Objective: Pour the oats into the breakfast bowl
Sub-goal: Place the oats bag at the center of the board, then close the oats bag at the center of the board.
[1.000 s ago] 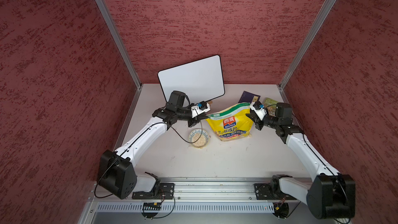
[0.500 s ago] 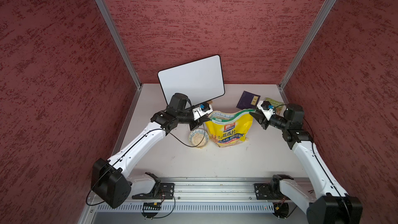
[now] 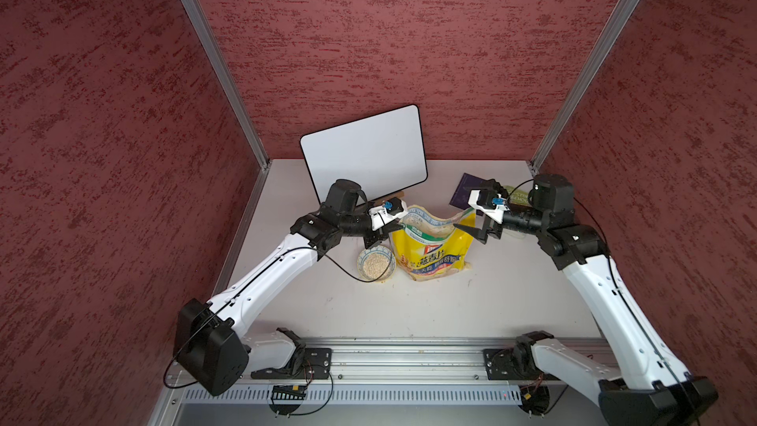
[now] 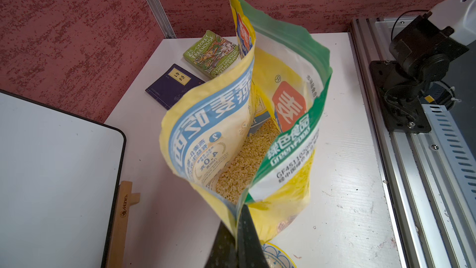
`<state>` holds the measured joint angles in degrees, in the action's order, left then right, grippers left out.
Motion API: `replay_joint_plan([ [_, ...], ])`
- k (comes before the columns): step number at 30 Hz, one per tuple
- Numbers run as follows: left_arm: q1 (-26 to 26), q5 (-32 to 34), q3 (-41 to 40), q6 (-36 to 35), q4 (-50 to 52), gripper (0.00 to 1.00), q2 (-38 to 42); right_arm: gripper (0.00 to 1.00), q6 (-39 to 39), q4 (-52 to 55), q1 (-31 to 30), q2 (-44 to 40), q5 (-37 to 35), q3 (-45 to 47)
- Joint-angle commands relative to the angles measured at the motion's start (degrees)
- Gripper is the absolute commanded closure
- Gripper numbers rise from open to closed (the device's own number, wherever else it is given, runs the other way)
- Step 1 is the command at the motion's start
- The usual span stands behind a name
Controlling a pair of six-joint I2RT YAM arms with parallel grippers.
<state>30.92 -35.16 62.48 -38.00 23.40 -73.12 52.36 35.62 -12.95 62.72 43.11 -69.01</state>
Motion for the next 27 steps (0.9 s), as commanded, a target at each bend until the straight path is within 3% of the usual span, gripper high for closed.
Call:
replay_joint_plan([
  [1,-0.1,-0.3,-1.1,-0.4,-4.9,1.00,2.7,0.04,8.9,14.3,-1.4,3.0,-6.3,-3.1],
  [12,-0.2,1.1,-2.7,-0.7,-5.6,1.00,3.8,0.05,16.7,25.6,-2.6,6.9,-7.3,-11.3],
  [18,-0.5,0.7,-3.7,-1.3,-6.5,1.00,5.0,0.17,20.5,27.0,-4.6,14.4,-12.0,-15.3],
  [22,-0.6,0.6,-3.8,-1.3,-6.6,1.00,5.3,0.35,22.4,26.2,-5.5,16.9,-13.6,-17.5],
  [27,-0.9,1.6,-4.5,-1.2,-6.0,1.00,6.4,0.69,22.4,26.8,-5.5,16.7,-18.4,-17.3],
])
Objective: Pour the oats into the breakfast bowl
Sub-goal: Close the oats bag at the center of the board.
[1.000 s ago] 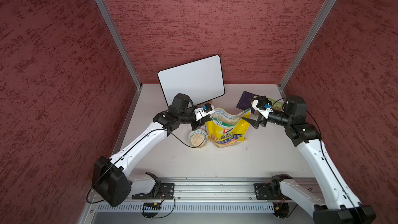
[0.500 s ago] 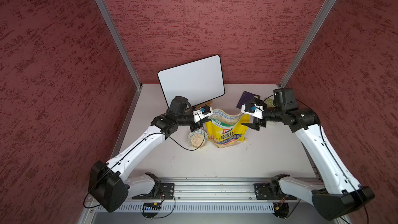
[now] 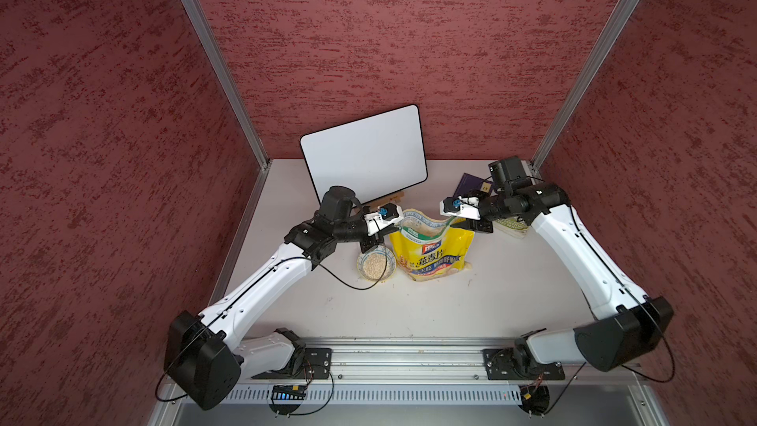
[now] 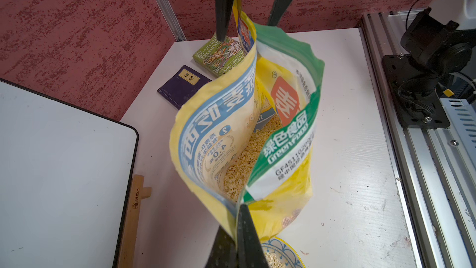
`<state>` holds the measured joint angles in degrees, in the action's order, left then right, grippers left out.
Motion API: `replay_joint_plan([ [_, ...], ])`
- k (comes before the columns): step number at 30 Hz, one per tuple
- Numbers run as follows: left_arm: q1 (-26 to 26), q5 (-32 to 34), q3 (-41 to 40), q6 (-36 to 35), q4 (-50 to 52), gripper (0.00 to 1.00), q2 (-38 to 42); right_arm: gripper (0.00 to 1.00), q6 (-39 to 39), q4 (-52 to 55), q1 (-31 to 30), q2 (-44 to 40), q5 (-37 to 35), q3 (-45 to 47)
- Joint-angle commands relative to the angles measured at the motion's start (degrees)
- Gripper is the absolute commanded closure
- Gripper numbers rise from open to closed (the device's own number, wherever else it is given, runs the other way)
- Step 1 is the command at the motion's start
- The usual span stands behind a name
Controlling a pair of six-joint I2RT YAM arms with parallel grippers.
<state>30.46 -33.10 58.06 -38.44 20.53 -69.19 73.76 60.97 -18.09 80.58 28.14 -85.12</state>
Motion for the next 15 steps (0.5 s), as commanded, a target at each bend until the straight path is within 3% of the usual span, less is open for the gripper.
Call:
replay_joint_plan([
  [1,-0.5,-0.1,-0.6,-0.7,-3.2,1.00,2.9,0.75,1.0,1.3,-0.4,-1.7,-4.2,-0.6],
  [6,-0.9,0.8,-2.7,-0.1,-3.1,1.00,5.5,1.00,0.6,1.1,0.1,-4.2,-7.3,1.1],
  [15,-1.0,5.9,-5.5,0.2,-1.0,1.00,10.0,1.00,-0.1,2.4,3.1,-6.5,-9.5,1.4],
])
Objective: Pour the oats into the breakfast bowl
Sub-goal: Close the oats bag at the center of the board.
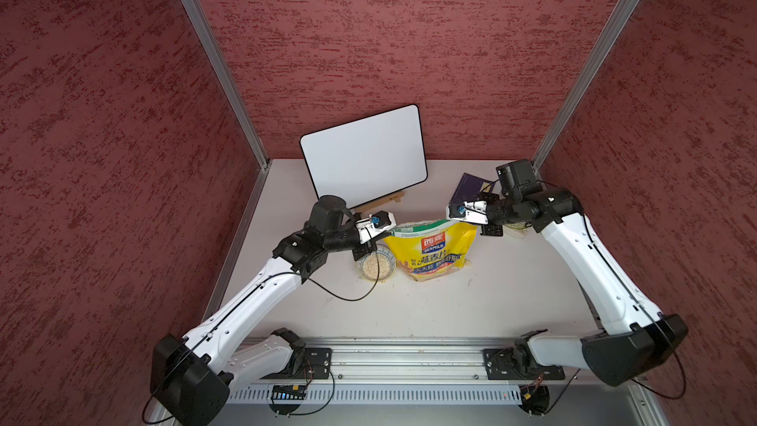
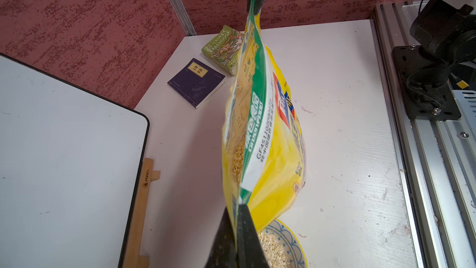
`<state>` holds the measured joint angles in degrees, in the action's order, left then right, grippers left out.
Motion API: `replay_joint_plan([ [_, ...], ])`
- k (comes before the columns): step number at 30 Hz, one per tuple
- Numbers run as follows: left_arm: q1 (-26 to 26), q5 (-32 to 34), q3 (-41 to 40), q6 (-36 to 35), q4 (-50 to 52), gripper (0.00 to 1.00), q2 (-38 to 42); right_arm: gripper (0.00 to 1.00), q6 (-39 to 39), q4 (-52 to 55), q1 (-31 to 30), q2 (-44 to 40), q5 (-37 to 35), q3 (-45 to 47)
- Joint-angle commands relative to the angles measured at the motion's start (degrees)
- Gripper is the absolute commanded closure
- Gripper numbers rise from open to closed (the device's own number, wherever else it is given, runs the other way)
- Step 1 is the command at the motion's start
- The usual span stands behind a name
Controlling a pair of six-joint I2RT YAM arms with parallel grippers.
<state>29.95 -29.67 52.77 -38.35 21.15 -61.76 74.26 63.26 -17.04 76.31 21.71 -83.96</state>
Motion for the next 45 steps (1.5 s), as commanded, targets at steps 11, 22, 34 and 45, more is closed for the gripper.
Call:
replay_joint_plan([
  [11,-0.2,6.9,-0.7,0.1,-1.2,0.98,3.0,1.00,-1.5,-0.9,2.8,-2.8,1.7,0.1],
  [22,2.8,-0.6,5.0,-0.3,-3.4,0.16,-4.7,1.00,-1.4,-1.4,0.8,-3.6,3.8,-0.6],
  [34,7.8,-4.3,13.6,1.2,-1.8,0.12,-15.0,1.00,-2.0,-2.4,0.6,-3.1,3.0,0.1],
  [45,9.3,0.3,15.6,3.3,-0.7,0.47,-17.4,1.00,-2.7,-2.9,0.7,-3.2,1.1,0.5],
])
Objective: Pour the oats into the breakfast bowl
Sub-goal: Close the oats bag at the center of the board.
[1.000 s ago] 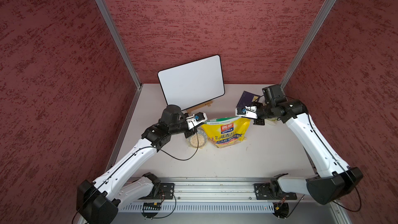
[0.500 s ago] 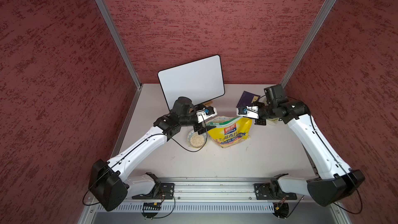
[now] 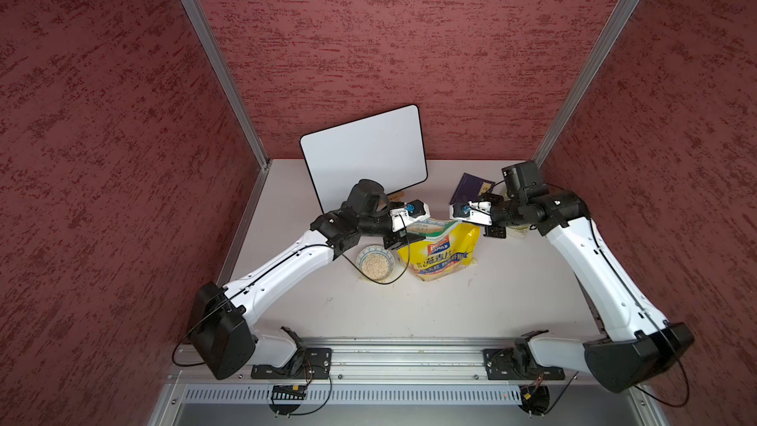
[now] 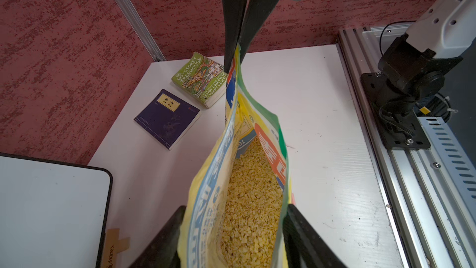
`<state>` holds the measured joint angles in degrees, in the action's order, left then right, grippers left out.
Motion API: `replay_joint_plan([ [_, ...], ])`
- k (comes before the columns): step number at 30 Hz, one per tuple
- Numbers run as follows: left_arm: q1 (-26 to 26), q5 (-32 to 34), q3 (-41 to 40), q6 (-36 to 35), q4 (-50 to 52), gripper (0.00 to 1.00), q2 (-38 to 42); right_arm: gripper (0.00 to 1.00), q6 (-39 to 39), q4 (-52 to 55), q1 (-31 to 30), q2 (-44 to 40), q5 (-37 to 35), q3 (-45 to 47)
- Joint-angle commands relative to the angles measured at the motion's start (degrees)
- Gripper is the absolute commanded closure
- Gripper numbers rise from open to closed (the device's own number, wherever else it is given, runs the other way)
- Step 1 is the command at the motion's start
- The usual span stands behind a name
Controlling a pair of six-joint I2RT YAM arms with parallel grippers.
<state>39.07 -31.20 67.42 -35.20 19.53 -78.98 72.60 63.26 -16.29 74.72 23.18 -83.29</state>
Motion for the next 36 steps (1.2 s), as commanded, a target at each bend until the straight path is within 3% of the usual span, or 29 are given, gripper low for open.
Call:
replay_joint_plan([
  [1,0.1,2.5,0.5,0.1,1.0,0.49,0.1,1.00,-1.1,-2.9,0.0,-1.6,-0.8,-0.1],
  [4,-0.2,3.6,-1.2,-0.1,1.0,0.56,1.6,1.00,-1.1,-3.0,0.3,-1.6,-1.0,-0.3],
  [12,-0.7,5.4,-2.4,-0.2,0.9,0.63,2.7,1.00,-1.6,-2.7,0.4,-1.6,-0.3,-0.7],
  [22,-0.7,6.3,-1.2,-0.6,3.1,0.84,1.3,1.00,-1.8,-2.8,0.4,-2.1,-0.6,-1.0],
  [27,-0.7,7.4,-1.9,-0.9,3.1,0.99,2.5,1.00,-1.5,-2.9,0.8,-2.1,-0.7,-1.2],
  [36,-1.9,10.7,-4.9,-2.4,1.6,1.00,7.2,1.00,-0.7,-1.5,2.8,-3.7,-2.9,-1.3],
])
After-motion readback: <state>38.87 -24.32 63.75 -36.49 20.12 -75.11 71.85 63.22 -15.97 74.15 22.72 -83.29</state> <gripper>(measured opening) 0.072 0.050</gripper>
